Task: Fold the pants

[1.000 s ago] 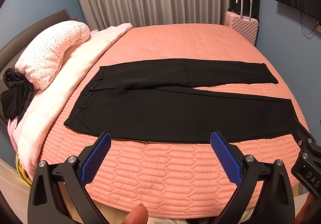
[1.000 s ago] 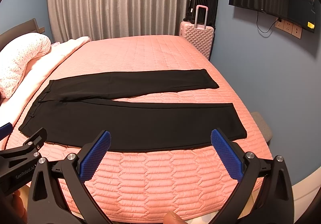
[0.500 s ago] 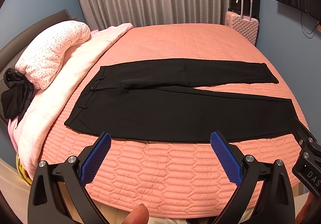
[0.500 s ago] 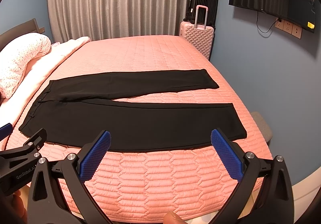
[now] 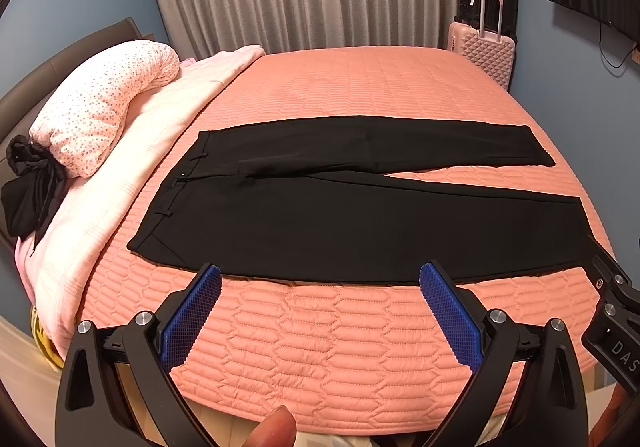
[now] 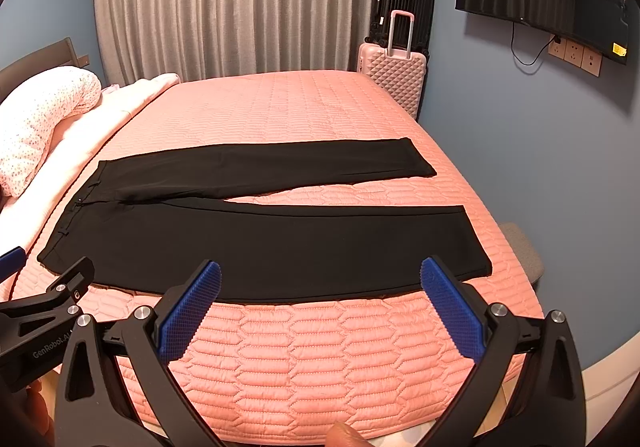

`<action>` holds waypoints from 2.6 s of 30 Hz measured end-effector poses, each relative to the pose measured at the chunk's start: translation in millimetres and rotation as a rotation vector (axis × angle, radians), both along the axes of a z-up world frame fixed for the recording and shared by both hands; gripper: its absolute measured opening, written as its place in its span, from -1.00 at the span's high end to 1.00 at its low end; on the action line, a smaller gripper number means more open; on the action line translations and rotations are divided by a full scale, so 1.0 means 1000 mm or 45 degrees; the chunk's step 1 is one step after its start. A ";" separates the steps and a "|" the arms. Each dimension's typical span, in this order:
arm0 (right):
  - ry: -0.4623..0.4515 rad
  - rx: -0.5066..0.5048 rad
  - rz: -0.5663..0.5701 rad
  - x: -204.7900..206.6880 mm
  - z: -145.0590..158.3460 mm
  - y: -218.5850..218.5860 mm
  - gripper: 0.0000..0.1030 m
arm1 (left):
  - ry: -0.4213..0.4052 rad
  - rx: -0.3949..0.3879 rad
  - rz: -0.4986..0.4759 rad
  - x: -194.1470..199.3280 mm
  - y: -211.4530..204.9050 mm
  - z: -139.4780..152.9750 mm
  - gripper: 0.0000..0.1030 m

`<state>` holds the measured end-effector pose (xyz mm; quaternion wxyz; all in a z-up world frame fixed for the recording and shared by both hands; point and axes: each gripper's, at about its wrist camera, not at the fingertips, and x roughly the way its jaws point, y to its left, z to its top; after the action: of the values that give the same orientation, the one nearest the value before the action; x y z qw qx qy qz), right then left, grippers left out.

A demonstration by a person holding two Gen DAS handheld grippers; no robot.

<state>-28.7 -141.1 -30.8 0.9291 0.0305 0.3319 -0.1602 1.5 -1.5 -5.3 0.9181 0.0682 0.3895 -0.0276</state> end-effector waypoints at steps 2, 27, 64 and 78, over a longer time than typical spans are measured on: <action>0.000 0.002 0.002 0.000 0.000 -0.001 -0.91 | 0.000 -0.003 0.002 -0.001 0.000 0.000 -0.90; 0.001 0.001 0.005 0.001 -0.001 -0.002 -0.91 | -0.001 0.003 0.000 -0.001 0.000 0.000 -0.90; 0.017 0.028 -0.033 0.020 -0.013 -0.063 -0.91 | 0.029 -0.093 -0.021 0.015 0.011 -0.011 -0.89; -0.021 0.068 0.207 0.188 -0.044 -0.231 -0.91 | 0.121 -0.236 0.030 0.081 0.013 -0.047 -0.90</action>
<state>159.6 -372.3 -74.7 0.9406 0.0297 0.3299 -0.0750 82.4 11.3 -52.7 0.9012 -0.0228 0.4291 -0.0559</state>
